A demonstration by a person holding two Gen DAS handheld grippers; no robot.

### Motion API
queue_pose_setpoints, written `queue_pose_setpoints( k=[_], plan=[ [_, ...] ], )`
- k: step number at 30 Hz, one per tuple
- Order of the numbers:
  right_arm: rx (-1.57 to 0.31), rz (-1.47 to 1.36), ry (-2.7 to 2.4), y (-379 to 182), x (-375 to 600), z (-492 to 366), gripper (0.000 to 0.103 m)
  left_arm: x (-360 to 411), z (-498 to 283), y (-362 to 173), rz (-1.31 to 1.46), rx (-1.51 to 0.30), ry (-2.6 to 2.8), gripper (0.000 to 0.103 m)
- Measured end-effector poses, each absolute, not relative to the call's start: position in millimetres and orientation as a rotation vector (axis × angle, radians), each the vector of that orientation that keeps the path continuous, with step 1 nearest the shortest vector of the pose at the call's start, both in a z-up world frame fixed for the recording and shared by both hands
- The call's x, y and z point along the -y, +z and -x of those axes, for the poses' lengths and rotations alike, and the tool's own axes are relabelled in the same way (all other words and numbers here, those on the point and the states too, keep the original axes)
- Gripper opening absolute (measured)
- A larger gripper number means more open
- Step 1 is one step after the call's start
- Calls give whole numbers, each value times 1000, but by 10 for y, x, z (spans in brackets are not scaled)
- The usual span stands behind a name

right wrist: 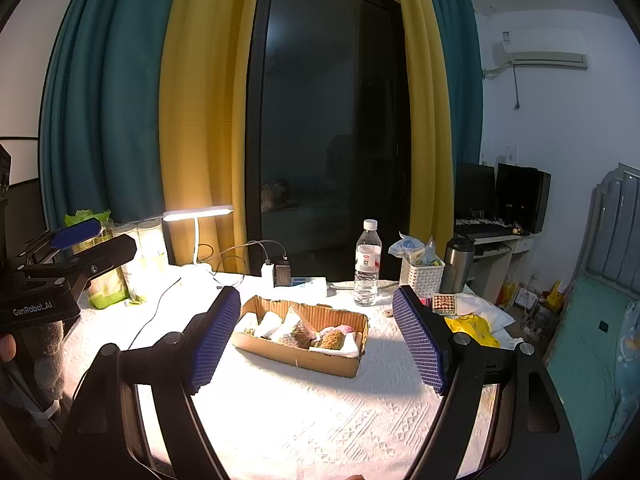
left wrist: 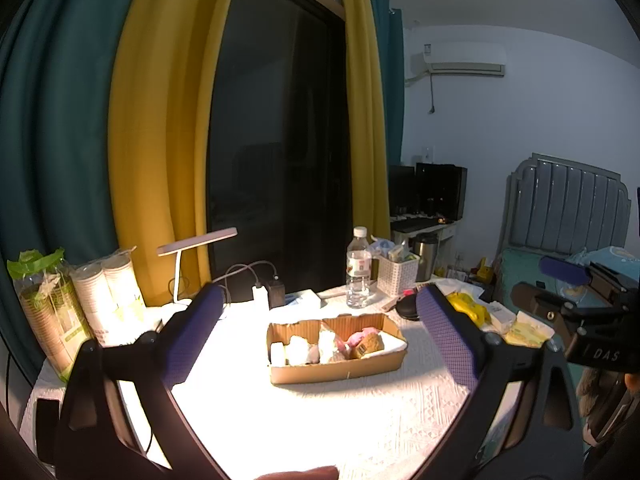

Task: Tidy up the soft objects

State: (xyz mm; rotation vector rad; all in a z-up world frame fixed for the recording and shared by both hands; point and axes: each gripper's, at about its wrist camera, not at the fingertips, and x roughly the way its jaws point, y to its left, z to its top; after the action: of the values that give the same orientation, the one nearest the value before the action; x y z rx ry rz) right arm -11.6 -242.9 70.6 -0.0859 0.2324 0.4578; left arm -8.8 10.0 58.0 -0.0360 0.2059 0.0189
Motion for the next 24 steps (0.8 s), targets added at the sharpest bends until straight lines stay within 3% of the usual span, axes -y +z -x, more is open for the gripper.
queue_pose_setpoints(
  k=[24],
  plan=[
    [-235,86,456,700,2424,110,81,-97,86,575,38,-209,19,99]
  ],
)
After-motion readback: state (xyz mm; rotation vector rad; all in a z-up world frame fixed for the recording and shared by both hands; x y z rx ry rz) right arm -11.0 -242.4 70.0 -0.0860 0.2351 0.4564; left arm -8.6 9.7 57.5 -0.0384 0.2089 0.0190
